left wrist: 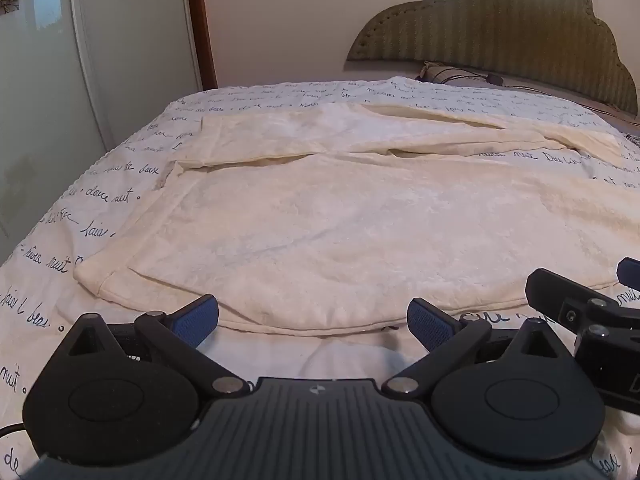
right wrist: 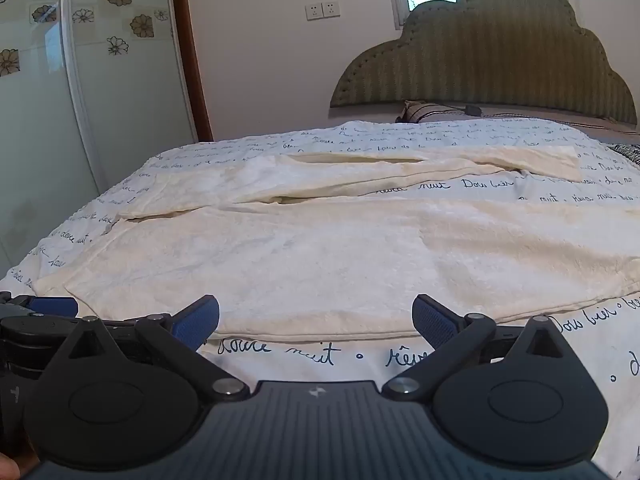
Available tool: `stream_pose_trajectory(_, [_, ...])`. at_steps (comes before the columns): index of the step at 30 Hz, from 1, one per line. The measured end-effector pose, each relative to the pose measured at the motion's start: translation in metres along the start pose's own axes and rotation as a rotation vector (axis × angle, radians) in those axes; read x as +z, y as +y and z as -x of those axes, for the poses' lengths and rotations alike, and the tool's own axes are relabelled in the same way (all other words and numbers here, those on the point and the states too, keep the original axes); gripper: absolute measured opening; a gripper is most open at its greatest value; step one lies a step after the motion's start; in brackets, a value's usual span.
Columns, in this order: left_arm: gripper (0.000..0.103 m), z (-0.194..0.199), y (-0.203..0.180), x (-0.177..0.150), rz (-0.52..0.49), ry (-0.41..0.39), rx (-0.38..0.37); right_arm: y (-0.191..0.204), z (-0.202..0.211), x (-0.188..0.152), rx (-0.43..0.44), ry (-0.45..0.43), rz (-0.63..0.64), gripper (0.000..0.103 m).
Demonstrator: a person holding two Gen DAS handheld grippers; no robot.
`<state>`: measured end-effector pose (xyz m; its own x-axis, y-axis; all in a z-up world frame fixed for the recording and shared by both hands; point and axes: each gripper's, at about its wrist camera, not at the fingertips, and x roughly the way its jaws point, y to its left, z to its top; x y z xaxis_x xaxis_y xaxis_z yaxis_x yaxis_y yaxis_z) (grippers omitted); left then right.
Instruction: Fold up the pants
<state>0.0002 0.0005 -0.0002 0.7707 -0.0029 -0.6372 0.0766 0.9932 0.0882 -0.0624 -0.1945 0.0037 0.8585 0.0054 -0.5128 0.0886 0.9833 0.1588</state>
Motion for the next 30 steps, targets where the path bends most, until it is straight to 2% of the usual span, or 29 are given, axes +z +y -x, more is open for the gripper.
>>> stream_pose_trajectory(4, [0.102,-0.002,0.004,0.0,0.005,0.011,-0.013,0.001,0.0,-0.001,-0.001,0.008,-0.008,0.103])
stream_pose_trajectory(5, [0.102,-0.001,-0.005,-0.003,-0.019,-0.002,0.0,-0.004,0.0,-0.003,0.001,0.007,-0.012,0.103])
stream_pose_trajectory(9, [0.102,0.0,-0.008,-0.003,-0.012,0.001,0.0,0.0,-0.004,-0.001,-0.003,0.015,0.004,0.103])
stream_pose_trajectory(16, [0.102,-0.012,0.003,-0.012,-0.006,-0.011,-0.026,-0.002,-0.01,-0.005,-0.023,0.016,0.011,0.103])
stream_pose_trajectory(30, [0.103,-0.021,0.004,-0.022,-0.028,-0.018,-0.005,-0.003,-0.021,-0.014,-0.02,0.071,0.016,0.103])
